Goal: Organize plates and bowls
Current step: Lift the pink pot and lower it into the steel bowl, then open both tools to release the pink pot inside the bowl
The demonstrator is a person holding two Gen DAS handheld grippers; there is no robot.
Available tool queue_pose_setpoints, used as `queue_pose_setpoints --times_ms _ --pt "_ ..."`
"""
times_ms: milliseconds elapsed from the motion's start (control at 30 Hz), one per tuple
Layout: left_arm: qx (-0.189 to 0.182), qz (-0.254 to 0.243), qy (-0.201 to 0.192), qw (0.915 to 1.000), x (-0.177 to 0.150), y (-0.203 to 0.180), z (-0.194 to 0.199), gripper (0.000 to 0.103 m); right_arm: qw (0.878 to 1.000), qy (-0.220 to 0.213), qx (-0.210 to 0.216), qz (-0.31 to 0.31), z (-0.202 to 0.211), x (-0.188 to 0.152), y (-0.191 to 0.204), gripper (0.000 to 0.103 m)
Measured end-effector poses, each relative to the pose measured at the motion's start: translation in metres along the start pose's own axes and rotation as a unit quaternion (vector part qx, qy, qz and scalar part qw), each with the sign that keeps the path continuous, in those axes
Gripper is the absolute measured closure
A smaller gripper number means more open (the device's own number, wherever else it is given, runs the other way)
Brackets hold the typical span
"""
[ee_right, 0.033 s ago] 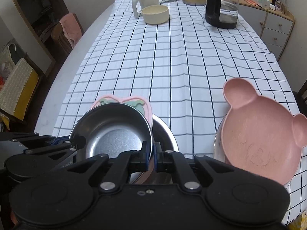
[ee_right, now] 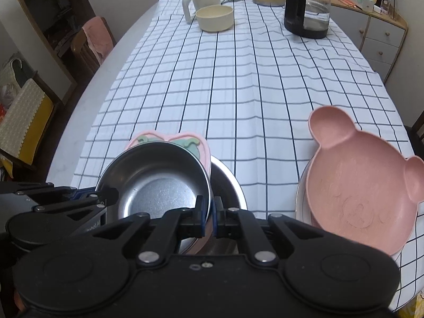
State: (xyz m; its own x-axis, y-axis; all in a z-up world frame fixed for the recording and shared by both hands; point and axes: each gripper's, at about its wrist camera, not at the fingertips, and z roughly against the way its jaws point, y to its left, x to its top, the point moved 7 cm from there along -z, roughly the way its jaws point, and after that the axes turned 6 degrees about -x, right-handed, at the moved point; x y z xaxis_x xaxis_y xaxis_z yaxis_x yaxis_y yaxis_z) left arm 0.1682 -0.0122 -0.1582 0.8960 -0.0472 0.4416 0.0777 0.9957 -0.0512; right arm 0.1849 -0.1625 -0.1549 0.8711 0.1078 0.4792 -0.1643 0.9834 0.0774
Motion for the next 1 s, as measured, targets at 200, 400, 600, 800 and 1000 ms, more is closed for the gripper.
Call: queue_pose_setpoints --times_ms 200,400,600,800,1000 --pt "-0.001 -0.002 0.003 1.0 -0.003 0.0 -0.006 0.098 1.0 0.01 0.001 0.001 -0.01 -0.006 -0.002 0.097" --pt "-0.001 0.0 0.014 0.9999 -0.005 0.003 -0.018 0.098 1.0 0.017 0.001 0.001 -0.015 -0.008 -0.001 0.097" --pt "-0.006 -0.005 0.01 0.9999 -0.005 0.001 -0.018 0.097 1.0 0.019 -0.003 0.004 -0.02 -0.007 0.0 0.096" --pt "-0.02 0.002 0.014 0.9997 -0.005 0.004 -0.016 0.097 1.0 0.014 -0.001 0.0 -0.016 -0.001 -0.002 0.084" --pt "-0.022 -0.01 0.002 0.9997 -0.003 0.003 -0.003 0.097 1.0 0.014 0.001 -0.003 -0.01 0.003 -0.005 0.078"
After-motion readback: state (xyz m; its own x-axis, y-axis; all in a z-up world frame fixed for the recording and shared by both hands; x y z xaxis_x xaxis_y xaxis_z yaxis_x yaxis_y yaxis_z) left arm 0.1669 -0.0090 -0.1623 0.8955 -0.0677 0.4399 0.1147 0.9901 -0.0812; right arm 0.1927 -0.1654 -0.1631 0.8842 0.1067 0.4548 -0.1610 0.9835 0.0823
